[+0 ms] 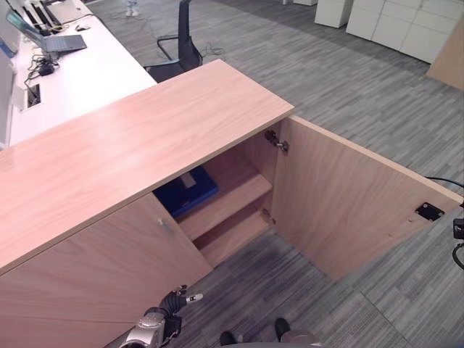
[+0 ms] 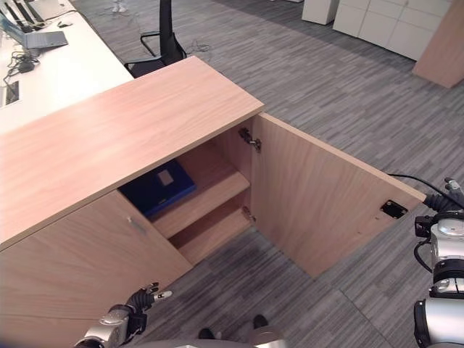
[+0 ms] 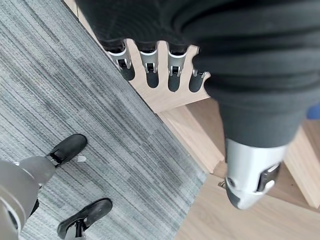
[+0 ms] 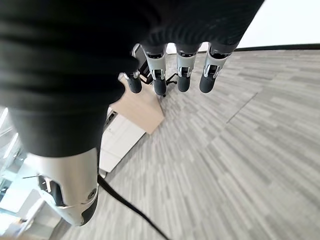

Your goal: Put the empty folder in the office cabinet

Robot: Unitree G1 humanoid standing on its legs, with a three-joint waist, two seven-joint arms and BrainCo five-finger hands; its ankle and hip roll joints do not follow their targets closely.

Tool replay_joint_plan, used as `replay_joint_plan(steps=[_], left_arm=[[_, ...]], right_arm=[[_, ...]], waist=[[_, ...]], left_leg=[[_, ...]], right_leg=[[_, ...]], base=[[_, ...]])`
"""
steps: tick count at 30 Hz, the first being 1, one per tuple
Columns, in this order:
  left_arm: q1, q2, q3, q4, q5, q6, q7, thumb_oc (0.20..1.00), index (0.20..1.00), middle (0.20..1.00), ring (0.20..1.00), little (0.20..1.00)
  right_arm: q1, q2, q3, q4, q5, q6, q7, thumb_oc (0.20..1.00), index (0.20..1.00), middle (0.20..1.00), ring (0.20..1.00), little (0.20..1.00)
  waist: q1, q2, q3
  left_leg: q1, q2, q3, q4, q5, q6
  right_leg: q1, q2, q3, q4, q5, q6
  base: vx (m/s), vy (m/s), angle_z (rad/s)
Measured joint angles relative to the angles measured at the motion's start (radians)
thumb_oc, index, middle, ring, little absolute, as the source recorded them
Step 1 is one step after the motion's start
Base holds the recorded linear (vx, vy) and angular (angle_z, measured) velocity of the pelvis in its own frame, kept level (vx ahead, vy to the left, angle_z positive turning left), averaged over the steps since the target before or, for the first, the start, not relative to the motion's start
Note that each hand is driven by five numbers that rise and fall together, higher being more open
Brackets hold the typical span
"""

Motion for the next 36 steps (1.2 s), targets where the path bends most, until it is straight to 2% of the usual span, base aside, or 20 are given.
replay_joint_plan(steps=[3, 8, 9, 10, 11, 12, 13, 14, 16, 17, 19, 21, 25, 29, 36], left_arm=[[-0.023, 0.000, 0.011, 0.025, 0.000, 0.001, 0.000, 1.000, 1.000, 1.000, 1.000, 1.000], [-0.032, 0.007, 0.012, 0.023, 0.000, 0.000, 0.001, 1.000, 1.000, 1.000, 1.000, 1.000], [-0.040, 0.012, 0.008, 0.020, 0.000, 0.000, 0.000, 1.000, 1.000, 1.000, 1.000, 1.000], [-0.044, 0.016, 0.010, 0.019, 0.000, 0.000, 0.000, 1.000, 1.000, 1.000, 1.000, 1.000], [-0.043, 0.023, 0.013, 0.020, 0.000, 0.000, 0.000, 1.000, 1.000, 1.000, 1.000, 1.000], [-0.037, 0.040, 0.013, 0.021, 0.000, 0.003, 0.000, 1.000, 1.000, 1.000, 1.000, 1.000], [-0.035, 0.047, 0.016, 0.023, 0.000, 0.008, 0.005, 1.000, 1.000, 1.000, 1.000, 1.000], [-0.030, 0.053, 0.029, 0.023, 0.000, 0.009, 0.009, 1.000, 1.000, 1.000, 1.000, 1.000], [-0.018, 0.067, 0.065, 0.032, 0.000, 0.009, 0.010, 1.000, 1.000, 1.000, 1.000, 1.000], [-0.013, 0.088, 0.095, 0.053, 0.000, 0.009, 0.009, 1.000, 1.000, 1.000, 1.000, 1.000], [-0.019, 0.081, 0.097, 0.071, 0.000, 0.009, 0.009, 1.000, 1.000, 1.000, 1.000, 1.000], [-0.015, 0.070, 0.097, 0.072, 0.000, 0.009, 0.005, 1.000, 1.000, 1.000, 1.000, 1.000], [-0.029, 0.029, 0.096, 0.065, 0.000, 0.009, -0.005, 1.000, 1.000, 1.000, 1.000, 1.000], [-0.038, 0.017, 0.087, 0.065, 0.000, 0.008, -0.006, 1.000, 1.000, 1.000, 1.000, 1.000], [-0.020, 0.015, 0.079, 0.070, 0.000, 0.011, -0.007, 1.000, 1.000, 1.000, 1.000, 1.000]], right_arm=[[-0.006, 0.001, 0.014, 0.007, -0.002, 0.001, 0.003, 1.000, 1.000, 1.000, 1.000, 1.000], [0.000, 0.001, 0.013, 0.010, -0.011, 0.006, 0.011, 1.000, 1.000, 1.000, 1.000, 1.000], [0.001, 0.000, 0.007, 0.009, -0.012, 0.007, 0.012, 1.000, 1.000, 1.000, 1.000, 1.000], [0.001, 0.001, 0.009, 0.008, -0.012, 0.007, 0.015, 1.000, 1.000, 1.000, 1.000, 1.000], [0.000, 0.005, 0.009, 0.003, -0.012, 0.007, 0.019, 1.000, 1.000, 1.000, 1.000, 1.000], [-0.024, 0.014, 0.018, 0.009, -0.012, 0.007, 0.021, 1.000, 1.000, 1.000, 1.000, 1.000], [-0.035, 0.017, 0.030, 0.013, -0.011, 0.007, 0.022, 1.000, 1.000, 1.000, 1.000, 1.000], [-0.034, 0.024, 0.040, 0.017, -0.012, 0.009, 0.024, 1.000, 1.000, 1.000, 1.000, 1.000], [-0.034, 0.052, 0.048, 0.007, -0.011, 0.010, 0.033, 1.000, 1.000, 1.000, 1.000, 1.000], [-0.034, 0.072, 0.080, -0.012, -0.012, 0.008, 0.046, 1.000, 1.000, 1.000, 1.000, 1.000], [-0.036, 0.073, 0.082, -0.016, -0.011, 0.007, 0.058, 1.000, 1.000, 1.000, 1.000, 1.000], [-0.034, 0.073, 0.082, -0.019, -0.011, 0.006, 0.067, 1.000, 1.000, 1.000, 1.000, 1.000], [-0.034, 0.071, 0.125, -0.085, -0.012, 0.005, 0.088, 1.000, 1.000, 1.000, 1.000, 1.000], [-0.046, 0.070, 0.173, -0.087, -0.012, 0.002, 0.110, 1.000, 1.000, 1.000, 1.000, 1.000], [-0.142, 0.067, 0.259, -0.080, -0.012, 0.003, 0.129, 1.000, 1.000, 1.000, 1.000, 1.000]], waist=[[-0.006, -0.033, 0.021], [-0.026, -0.052, 0.037], [-0.026, -0.057, 0.051], [-0.020, -0.066, 0.066], [-0.011, -0.074, 0.075], [0.017, -0.065, 0.093], [0.034, -0.053, 0.099], [0.038, -0.052, 0.100], [0.054, -0.073, 0.092], [0.060, -0.109, 0.070], [0.065, -0.091, 0.059], [0.072, -0.080, 0.044], [0.059, -0.066, 0.018], [0.060, -0.074, -0.008], [0.063, -0.074, -0.015]], left_leg=[[0.001, -0.002, 0.046, -0.001, -0.003, 0.004], [-0.002, -0.006, 0.074, -0.010, -0.009, 0.011], [-0.012, -0.004, 0.094, -0.010, -0.007, 0.012], [-0.012, -0.002, 0.116, -0.006, -0.004, 0.016], [-0.015, -0.005, 0.133, -0.001, -0.004, 0.016], [-0.020, 0.023, 0.194, 0.000, 0.005, 0.038], [-0.023, 0.034, 0.222, -0.001, -0.002, 0.046], [-0.021, 0.036, 0.223, 0.000, -0.007, 0.038], [-0.003, 0.032, 0.239, -0.001, -0.010, 0.018], [0.002, 0.020, 0.243, -0.001, -0.007, -0.003], [0.000, 0.040, 0.222, 0.000, 0.014, -0.023], [0.002, 0.053, 0.199, 0.000, 0.019, -0.022], [0.004, 0.074, 0.141, 0.000, 0.028, -0.027], [0.008, 0.073, 0.127, 0.001, 0.030, -0.029], [0.016, 0.073, 0.120, 0.000, 0.035, -0.039]], right_leg=[[-0.023, 0.002, 0.050, 0.002, 0.021, 0.004], [-0.041, -0.005, 0.071, 0.012, 0.025, 0.018], [-0.084, -0.005, 0.064, 0.064, 0.025, 0.021], [-0.110, -0.009, 0.035, 0.088, 0.018, 0.031], [-0.135, -0.010, 0.009, 0.102, 0.030, 0.024], [-0.147, -0.064, -0.209, 0.109, 0.006, 0.000], [-0.180, -0.117, -0.310, 0.213, -0.005, 0.001], [-0.181, -0.152, -0.318, 0.269, -0.019, 0.024], [-0.143, -0.194, -0.310, 0.263, -0.036, 0.054], [-0.086, -0.194, -0.314, 0.170, -0.029, 0.067], [-0.037, -0.149, -0.321, 0.065, 0.009, 0.059], [0.004, -0.122, -0.323, -0.007, 0.050, 0.037], [0.018, -0.100, -0.326, -0.007, 0.043, 0.025], [0.030, -0.102, -0.328, -0.007, 0.039, 0.027], [0.040, -0.105, -0.327, -0.008, 0.033, 0.036]], base=[[-0.07, 0.106, -0.41], [-0.14, 0.078, -0.22], [-0.07, 0.036, -0.35], [-0.13, 0.025, -0.57], [-0.11, -0.003, -0.90], [-0.11, -0.050, -1.08], [-0.03, -0.081, -0.93], [0.02, -0.116, -0.50], [0.01, -0.143, -0.37], [0.02, -0.172, -0.33], [0.03, -0.142, -0.10], [0.05, -0.125, -0.10], [0.03, -0.084, 0.06], [0.03, -0.060, 0.08], [0.02, -0.044, 0.03]])
